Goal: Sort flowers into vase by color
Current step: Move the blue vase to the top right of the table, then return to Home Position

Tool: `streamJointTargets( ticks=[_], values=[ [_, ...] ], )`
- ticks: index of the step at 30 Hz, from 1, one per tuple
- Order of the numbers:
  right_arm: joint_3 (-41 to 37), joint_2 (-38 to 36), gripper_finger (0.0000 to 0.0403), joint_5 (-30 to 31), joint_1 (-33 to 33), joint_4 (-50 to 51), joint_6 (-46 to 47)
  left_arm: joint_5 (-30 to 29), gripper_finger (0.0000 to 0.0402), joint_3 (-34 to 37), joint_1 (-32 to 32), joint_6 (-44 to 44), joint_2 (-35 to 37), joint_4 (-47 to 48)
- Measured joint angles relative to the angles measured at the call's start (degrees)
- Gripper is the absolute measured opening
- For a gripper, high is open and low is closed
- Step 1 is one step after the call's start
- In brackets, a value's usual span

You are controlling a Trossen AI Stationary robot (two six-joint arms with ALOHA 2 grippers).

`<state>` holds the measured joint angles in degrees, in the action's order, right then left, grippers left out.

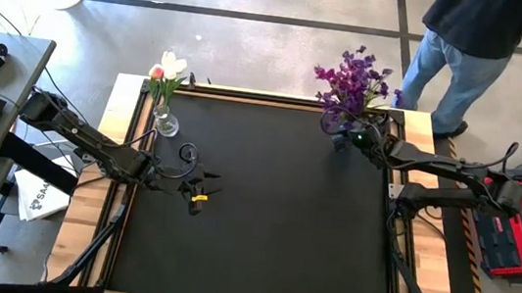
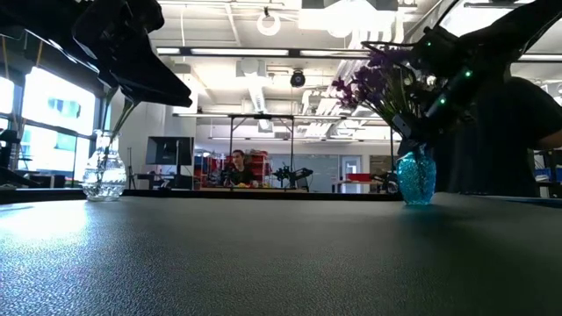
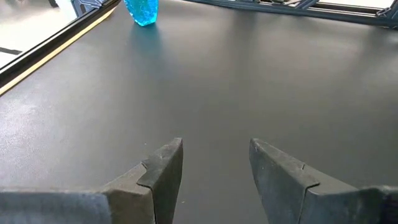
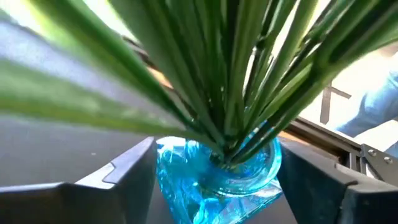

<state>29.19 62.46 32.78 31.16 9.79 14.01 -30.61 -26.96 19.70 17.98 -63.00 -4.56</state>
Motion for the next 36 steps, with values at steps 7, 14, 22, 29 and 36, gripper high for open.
streamJointTargets(
  ticks=[7,14,22,29,36],
  values=[
    [0.0,-1.8,0.0295,-1.5,0.0,3.1,0.7,0.0,0.0172,0.0,0.0,0.3,0.0,0.0],
    [0.0,-8.2,0.0296,-1.9,0.0,10.0,3.1,0.0,0.0172,0.0,0.0,0.5,0.0,0.0],
    [0.0,-14.4,0.0279,-11.6,-0.3,20.8,7.4,0.0,0.0172,0.0,0.0,0.5,0.0,0.0],
    [0.0,-22.7,0.0202,-18.4,-8.6,23.5,13.4,0.0,0.0172,0.0,0.1,0.6,0.0,0.4],
    [-2.5,-30.4,0.0076,-18.3,-29.0,12.8,15.4,0.0,0.0172,0.0,0.3,1.4,0.0,0.3]
  ],
)
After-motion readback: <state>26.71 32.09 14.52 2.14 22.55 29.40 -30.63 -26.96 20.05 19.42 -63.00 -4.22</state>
